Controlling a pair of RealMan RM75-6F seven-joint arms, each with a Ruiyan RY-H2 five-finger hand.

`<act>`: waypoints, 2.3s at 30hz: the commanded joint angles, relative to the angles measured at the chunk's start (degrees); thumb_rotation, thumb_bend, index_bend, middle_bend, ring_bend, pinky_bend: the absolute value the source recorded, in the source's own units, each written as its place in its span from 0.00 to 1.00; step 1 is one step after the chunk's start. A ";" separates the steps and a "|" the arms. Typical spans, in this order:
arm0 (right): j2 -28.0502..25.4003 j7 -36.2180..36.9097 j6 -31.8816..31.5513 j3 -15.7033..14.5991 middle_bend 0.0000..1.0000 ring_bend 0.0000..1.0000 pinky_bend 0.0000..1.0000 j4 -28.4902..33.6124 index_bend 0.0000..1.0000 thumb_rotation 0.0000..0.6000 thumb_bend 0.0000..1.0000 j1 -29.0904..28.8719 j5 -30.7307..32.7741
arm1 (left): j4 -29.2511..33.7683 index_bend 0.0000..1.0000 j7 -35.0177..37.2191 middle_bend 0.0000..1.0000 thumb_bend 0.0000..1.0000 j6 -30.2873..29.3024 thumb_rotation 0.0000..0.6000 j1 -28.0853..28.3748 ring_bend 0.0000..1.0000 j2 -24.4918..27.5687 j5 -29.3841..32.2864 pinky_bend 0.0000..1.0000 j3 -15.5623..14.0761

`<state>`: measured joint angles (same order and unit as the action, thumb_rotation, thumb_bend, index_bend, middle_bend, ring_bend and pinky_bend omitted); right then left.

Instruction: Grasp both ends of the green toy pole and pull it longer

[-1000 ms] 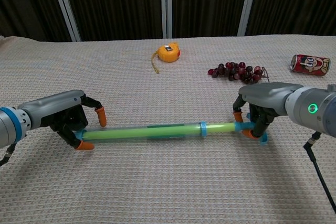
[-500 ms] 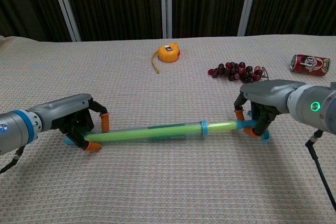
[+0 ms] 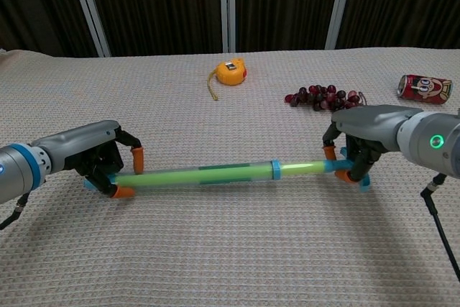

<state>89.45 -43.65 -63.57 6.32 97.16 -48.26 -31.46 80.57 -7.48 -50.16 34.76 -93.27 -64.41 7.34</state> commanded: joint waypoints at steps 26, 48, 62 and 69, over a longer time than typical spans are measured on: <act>-5.50 3.76 -0.18 -0.03 1.00 1.00 1.00 -0.02 0.70 1.00 0.53 2.61 -3.49 | -2.25 0.83 0.33 0.96 0.51 -0.17 1.00 -1.22 0.87 5.18 2.42 1.00 -0.54; -12.58 9.77 3.81 1.72 1.00 1.00 1.00 -2.86 0.70 1.00 0.53 4.76 -4.44 | -2.05 0.84 2.61 0.96 0.51 -0.10 1.00 -3.24 0.87 11.46 3.61 1.00 -0.65; -14.16 13.32 5.87 1.56 1.00 1.00 1.00 -5.02 0.69 1.00 0.53 5.89 -7.39 | -2.35 0.83 3.44 0.96 0.51 0.34 1.00 -3.79 0.87 12.67 3.51 1.00 -0.97; -14.61 14.26 8.10 0.84 1.00 1.00 1.00 -5.13 0.41 1.00 0.34 5.97 -8.46 | -3.04 0.74 4.26 0.96 0.50 0.49 1.00 -3.78 0.87 12.19 2.67 1.00 -1.04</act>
<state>75.01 -29.48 -55.86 7.39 92.04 -42.28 -39.77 77.62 -3.36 -49.68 30.98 -81.00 -61.61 6.30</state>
